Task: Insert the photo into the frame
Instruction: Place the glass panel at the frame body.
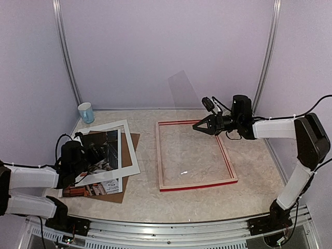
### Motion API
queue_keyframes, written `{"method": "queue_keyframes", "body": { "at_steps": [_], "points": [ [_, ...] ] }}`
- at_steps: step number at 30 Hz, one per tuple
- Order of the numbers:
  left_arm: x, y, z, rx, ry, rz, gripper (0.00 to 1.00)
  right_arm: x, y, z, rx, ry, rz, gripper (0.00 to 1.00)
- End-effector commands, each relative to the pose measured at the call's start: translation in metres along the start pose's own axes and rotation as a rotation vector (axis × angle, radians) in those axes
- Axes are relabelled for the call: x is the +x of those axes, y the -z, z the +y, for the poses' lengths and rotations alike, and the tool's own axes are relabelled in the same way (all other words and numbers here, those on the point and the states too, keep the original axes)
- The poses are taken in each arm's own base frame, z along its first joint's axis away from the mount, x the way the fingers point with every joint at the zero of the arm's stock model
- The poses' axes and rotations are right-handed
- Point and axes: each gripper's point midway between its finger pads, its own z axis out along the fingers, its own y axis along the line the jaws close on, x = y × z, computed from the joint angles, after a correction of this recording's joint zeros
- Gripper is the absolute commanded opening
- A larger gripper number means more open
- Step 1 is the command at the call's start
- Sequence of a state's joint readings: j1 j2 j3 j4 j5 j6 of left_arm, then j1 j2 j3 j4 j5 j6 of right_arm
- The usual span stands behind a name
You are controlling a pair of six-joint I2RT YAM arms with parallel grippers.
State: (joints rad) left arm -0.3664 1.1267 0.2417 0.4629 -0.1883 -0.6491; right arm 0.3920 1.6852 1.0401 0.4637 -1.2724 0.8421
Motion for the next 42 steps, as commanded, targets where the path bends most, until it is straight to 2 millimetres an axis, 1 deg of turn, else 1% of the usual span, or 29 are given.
{"method": "queue_keyframes", "body": {
  "at_steps": [1,7,12,21,24,27,29,36,42],
  "points": [
    [0.000,0.002,0.001,-0.004,-0.010,-0.009,0.99,0.024,0.002,-0.049,0.075,-0.130,-0.003,0.02],
    [-0.001,0.003,0.001,-0.002,-0.011,-0.010,0.99,0.034,0.021,-0.087,0.193,-0.202,-0.048,0.01],
    [-0.001,0.003,0.001,0.000,-0.011,-0.009,0.99,0.040,0.032,-0.100,0.234,-0.223,-0.069,0.01],
    [0.001,0.001,0.001,-0.002,-0.009,-0.005,0.99,0.054,0.050,-0.134,0.338,-0.295,-0.060,0.01],
    [0.001,0.001,0.001,-0.002,-0.009,-0.004,0.99,0.057,0.055,-0.140,0.351,-0.313,-0.065,0.01],
    [0.001,0.001,0.001,-0.002,-0.009,-0.004,0.99,0.058,0.065,-0.150,0.412,-0.316,-0.084,0.01],
    [0.001,0.001,0.002,-0.004,-0.009,-0.006,0.99,0.059,0.069,-0.153,0.428,-0.322,-0.084,0.01],
    [0.002,0.000,0.002,-0.003,-0.010,-0.002,0.99,0.066,0.075,-0.166,0.484,-0.337,-0.078,0.00],
    [0.000,0.001,0.002,-0.006,-0.009,-0.008,0.99,0.067,0.079,-0.172,0.506,-0.331,-0.083,0.00]
  ]
}}
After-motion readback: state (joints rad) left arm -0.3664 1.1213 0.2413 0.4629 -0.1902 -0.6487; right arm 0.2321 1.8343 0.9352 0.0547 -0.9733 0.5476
